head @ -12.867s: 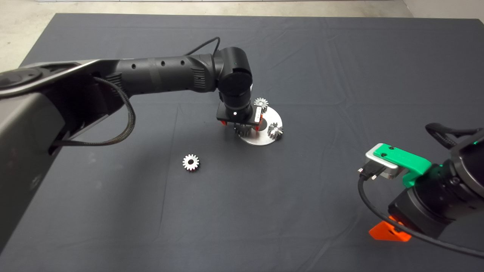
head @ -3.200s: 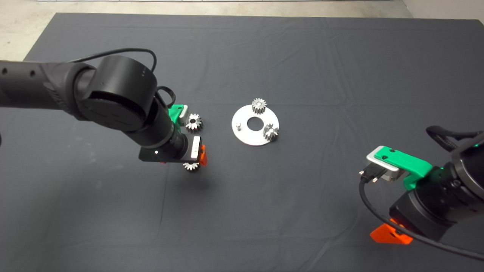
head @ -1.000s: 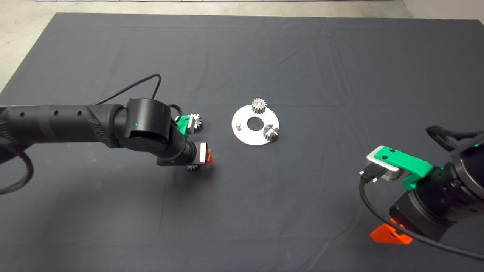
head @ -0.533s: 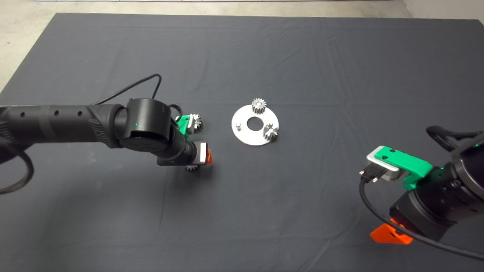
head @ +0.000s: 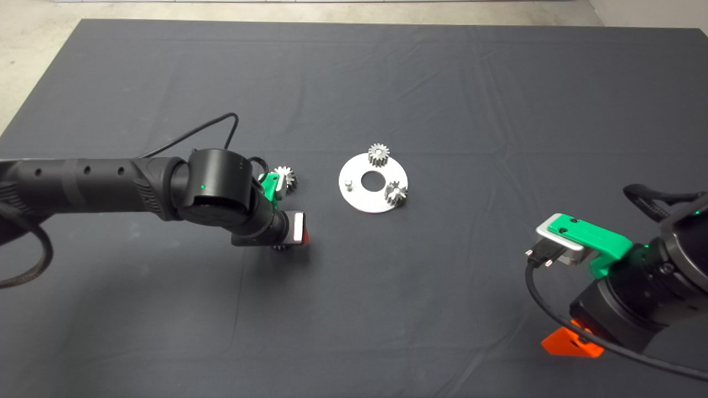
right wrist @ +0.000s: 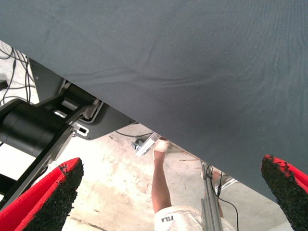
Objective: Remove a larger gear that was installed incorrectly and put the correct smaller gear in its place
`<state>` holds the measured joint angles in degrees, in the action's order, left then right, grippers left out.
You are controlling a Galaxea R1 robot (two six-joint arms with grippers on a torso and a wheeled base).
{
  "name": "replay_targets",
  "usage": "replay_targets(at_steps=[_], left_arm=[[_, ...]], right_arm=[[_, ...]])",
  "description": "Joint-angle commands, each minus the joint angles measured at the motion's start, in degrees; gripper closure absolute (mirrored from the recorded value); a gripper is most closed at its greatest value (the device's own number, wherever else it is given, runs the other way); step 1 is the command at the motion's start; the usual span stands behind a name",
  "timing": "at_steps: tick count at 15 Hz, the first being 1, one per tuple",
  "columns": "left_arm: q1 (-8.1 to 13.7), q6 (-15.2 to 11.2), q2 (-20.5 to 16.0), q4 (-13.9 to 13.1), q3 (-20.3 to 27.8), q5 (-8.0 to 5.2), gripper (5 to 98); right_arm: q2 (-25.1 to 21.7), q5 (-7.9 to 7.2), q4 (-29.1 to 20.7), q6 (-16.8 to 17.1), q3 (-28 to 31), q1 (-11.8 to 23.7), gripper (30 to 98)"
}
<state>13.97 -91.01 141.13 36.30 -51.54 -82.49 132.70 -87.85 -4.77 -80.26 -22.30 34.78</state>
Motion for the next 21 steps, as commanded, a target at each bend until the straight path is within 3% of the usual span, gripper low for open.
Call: replay_targets(at_steps=[1,4,10,21], left_arm=[[0.53,0.22,-0.01,1.49,-0.12,-0.30,33.6],[0.38,0.22,0.07,1.58,-1.06,-0.30,38.6],[-0.43,0.22,0.17,1.84,-1.53,-0.39,39.1],[-0.43,1.19,0.16,1.84,-1.18,-0.48,53.7]], right_arm=[[-0.02,-4.97,-1.98,-0.33,0.16,0.82,30.9],[-0.11,-4.97,-2.00,-0.33,0.14,0.82,30.9],[-0.02,-4.97,-2.00,-0.07,0.08,0.91,30.9],[0.07,-4.88,-1.94,-0.07,0.02,0.91,30.9]])
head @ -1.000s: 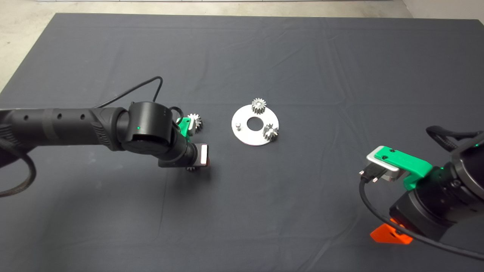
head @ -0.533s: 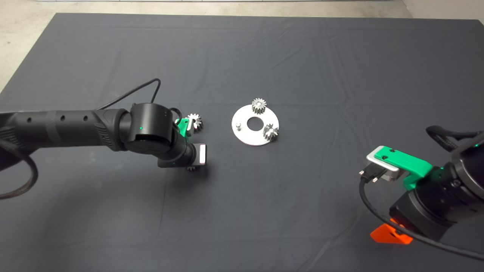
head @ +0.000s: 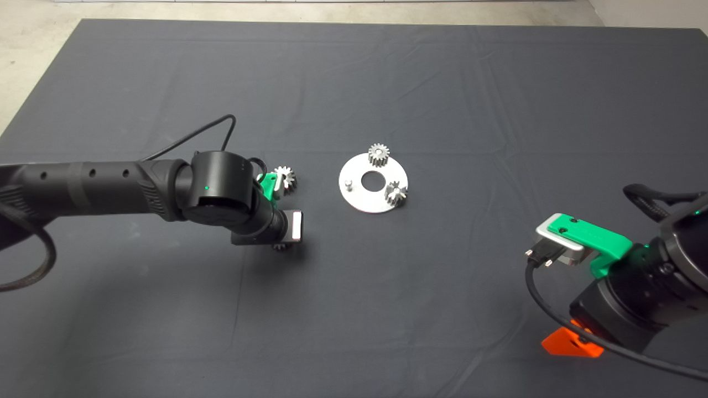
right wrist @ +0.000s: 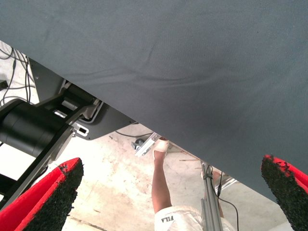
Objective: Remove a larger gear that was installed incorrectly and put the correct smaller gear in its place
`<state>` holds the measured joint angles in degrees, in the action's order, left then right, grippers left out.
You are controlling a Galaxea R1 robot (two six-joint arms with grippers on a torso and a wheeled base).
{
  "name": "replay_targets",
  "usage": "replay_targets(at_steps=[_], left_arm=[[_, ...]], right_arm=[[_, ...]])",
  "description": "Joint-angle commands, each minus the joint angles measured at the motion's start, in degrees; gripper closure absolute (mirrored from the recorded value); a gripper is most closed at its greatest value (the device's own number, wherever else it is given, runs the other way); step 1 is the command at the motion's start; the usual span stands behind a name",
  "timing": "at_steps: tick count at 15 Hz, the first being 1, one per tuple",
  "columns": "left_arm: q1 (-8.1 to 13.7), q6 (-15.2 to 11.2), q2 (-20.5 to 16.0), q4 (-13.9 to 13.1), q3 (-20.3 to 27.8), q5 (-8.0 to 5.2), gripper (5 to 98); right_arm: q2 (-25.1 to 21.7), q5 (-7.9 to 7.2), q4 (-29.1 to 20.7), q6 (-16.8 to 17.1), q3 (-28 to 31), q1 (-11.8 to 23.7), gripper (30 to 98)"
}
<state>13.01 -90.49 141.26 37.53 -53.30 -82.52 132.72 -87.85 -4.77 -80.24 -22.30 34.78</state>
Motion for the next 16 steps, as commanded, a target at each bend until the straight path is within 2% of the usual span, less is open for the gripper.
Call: replay_targets(at_steps=[1,5,12,16], left_arm=[[0.53,0.67,0.11,0.61,0.67,-0.54,54.3],[0.18,0.67,0.11,0.52,0.75,-0.54,62.2],[0.18,0.63,0.55,0.43,1.19,-0.71,65.8],[0.53,0.49,0.82,0.35,2.00,-2.91,67.0]], right_arm=[[0.05,-4.88,-2.00,-0.09,0.07,0.91,30.9],[0.05,-4.88,-2.00,-0.09,0.08,0.91,30.9],[-0.04,-4.88,-2.00,-0.01,0.08,0.91,30.9],[0.05,-4.88,-1.93,-0.01,-0.01,0.91,30.9]])
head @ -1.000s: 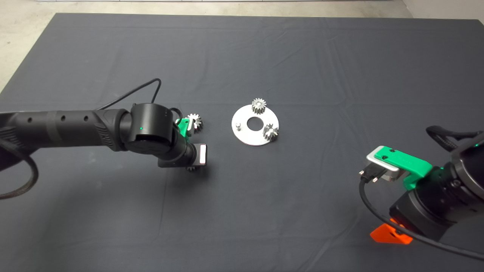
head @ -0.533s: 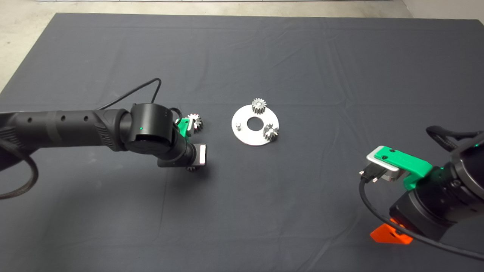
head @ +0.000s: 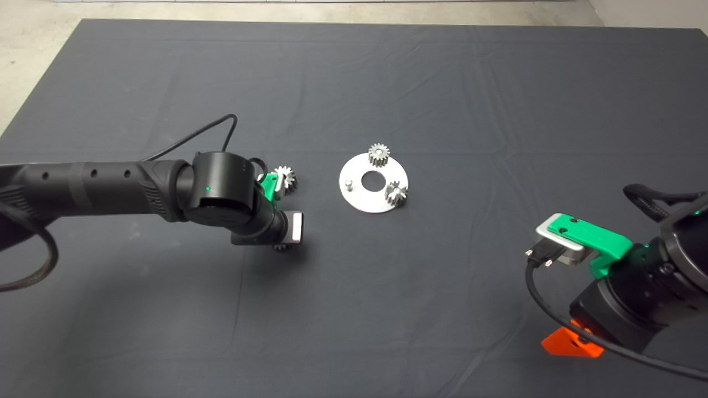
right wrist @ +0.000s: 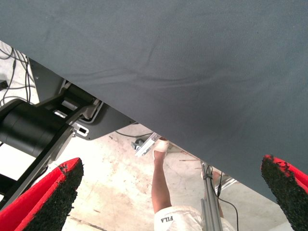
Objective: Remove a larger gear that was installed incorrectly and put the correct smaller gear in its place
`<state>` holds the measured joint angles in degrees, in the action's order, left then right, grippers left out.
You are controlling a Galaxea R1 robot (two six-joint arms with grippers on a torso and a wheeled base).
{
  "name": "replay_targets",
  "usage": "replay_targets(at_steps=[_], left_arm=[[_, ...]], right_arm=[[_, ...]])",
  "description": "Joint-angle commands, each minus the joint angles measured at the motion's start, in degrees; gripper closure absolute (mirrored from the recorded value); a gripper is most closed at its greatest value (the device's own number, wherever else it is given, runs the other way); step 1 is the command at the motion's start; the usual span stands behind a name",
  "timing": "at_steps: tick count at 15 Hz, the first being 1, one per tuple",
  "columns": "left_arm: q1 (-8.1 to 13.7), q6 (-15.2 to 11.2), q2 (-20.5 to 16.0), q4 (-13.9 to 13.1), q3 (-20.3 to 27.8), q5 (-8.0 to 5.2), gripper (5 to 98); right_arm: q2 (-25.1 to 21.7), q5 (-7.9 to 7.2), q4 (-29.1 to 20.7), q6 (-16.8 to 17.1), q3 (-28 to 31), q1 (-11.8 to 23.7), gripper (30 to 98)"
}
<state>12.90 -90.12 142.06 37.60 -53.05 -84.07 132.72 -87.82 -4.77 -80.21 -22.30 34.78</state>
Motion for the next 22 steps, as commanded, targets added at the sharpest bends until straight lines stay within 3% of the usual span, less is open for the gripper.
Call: replay_targets(at_steps=[1,2,3,5,7,10,14,17,22], left_arm=[[0.73,-0.15,-0.06,0.13,1.74,-1.36,67.4],[1.57,-0.24,0.06,-0.36,1.87,-1.36,67.4],[4.99,-0.68,0.37,-1.88,2.45,-1.45,67.4],[10.96,-3.28,1.39,-8.92,3.15,-1.22,67.5],[15.32,-4.19,4.60,-10.97,2.53,-1.10,67.5],[16.02,-4.28,10.80,-13.84,-2.97,-1.10,67.7],[16.11,-2.93,19.75,-14.30,-12.04,-1.39,67.7],[16.02,0.04,22.61,-14.63,-16.67,-1.36,68.0],[16.02,3.10,23.14,-15.53,-21.02,-1.36,68.0]], right_arm=[[-0.02,-4.90,-1.94,-0.03,-0.01,0.91,30.9],[-0.04,-4.90,-2.00,-0.03,-0.01,0.91,30.9],[-0.04,-4.90,-2.00,-0.03,-0.01,0.91,30.9],[-0.04,-4.90,-2.00,-0.03,-0.01,0.91,30.9],[0.05,-4.90,-1.91,-0.03,-0.01,0.91,30.9],[-0.04,-4.90,-2.00,-0.03,-0.01,0.91,30.9],[-0.13,-4.99,-2.00,-0.03,-0.01,0.91,30.9],[-0.45,-4.90,-2.00,-0.03,-0.01,0.91,30.9],[-0.39,-4.90,-2.00,-0.03,-0.01,0.92,30.9]])
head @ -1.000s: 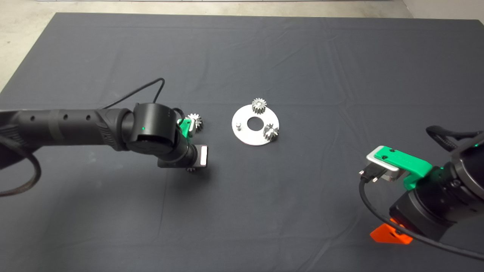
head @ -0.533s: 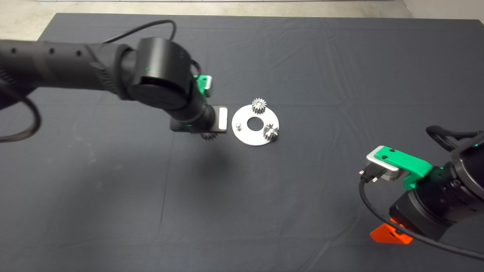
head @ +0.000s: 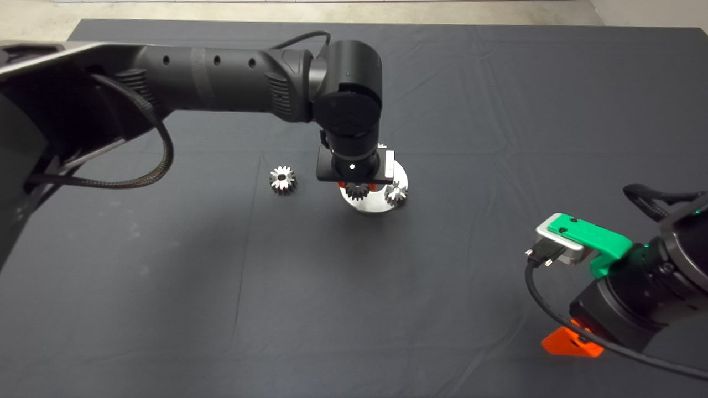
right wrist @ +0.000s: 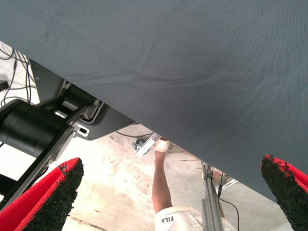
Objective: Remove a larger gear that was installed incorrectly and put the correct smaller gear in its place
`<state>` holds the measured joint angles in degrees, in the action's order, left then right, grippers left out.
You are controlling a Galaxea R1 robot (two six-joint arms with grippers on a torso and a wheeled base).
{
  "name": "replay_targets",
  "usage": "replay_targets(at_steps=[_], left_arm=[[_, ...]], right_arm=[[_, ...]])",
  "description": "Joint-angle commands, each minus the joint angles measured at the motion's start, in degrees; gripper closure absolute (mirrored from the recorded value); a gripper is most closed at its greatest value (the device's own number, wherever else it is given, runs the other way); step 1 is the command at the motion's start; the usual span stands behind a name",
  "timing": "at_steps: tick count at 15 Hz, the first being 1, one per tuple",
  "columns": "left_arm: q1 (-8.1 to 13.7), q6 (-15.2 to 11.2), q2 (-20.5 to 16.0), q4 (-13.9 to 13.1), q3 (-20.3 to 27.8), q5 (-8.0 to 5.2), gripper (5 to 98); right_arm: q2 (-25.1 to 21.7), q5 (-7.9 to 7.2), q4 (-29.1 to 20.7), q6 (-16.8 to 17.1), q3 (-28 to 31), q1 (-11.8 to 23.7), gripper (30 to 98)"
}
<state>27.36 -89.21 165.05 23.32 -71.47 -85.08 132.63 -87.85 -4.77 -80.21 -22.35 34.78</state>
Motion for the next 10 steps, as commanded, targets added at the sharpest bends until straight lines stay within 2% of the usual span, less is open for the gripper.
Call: replay_targets(at_steps=[1,3,5,10], left_arm=[[1.56,2.43,0.15,-1.26,-3.18,-0.37,68.0],[1.54,5.99,1.32,-1.54,-7.37,-0.35,68.0],[1.34,9.72,2.83,-3.33,-11.44,-0.35,68.0],[1.04,10.20,2.79,-3.28,-12.02,-0.35,68.1]], right_arm=[[-0.22,-4.88,-2.00,-0.03,0.04,0.97,30.9],[-0.22,-4.88,-2.00,-0.03,0.04,0.91,30.9],[-0.26,-4.88,-2.00,-0.03,0.04,0.91,30.9],[-0.22,-4.97,-2.08,0.06,0.04,0.91,30.9]])
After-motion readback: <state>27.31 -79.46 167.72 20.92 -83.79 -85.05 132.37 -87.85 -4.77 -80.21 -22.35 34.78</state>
